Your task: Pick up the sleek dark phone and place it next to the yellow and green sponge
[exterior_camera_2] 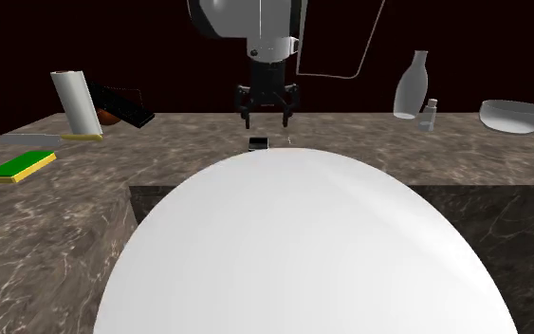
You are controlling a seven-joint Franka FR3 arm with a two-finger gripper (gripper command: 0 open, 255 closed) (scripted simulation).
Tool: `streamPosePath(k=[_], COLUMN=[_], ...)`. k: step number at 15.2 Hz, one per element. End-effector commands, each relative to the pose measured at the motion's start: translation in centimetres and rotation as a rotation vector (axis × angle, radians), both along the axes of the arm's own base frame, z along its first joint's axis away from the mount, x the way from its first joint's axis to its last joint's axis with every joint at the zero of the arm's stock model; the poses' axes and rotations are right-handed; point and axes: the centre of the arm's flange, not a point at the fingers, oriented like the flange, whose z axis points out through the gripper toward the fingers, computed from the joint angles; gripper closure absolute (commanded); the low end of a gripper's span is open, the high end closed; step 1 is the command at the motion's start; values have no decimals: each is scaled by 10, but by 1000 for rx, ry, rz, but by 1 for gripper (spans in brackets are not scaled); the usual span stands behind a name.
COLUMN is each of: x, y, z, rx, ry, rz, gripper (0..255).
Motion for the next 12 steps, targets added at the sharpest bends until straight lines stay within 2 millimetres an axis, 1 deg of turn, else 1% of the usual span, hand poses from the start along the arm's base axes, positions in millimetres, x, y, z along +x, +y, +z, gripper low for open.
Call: streamPosePath(k=[1, 10, 12], x=[21, 119, 121], y=[5, 22, 23], z=[-15, -67, -77], rx=[0, 1, 1], ry=[-8, -44, -44], rz=[1, 5, 5], gripper=[0, 0, 0])
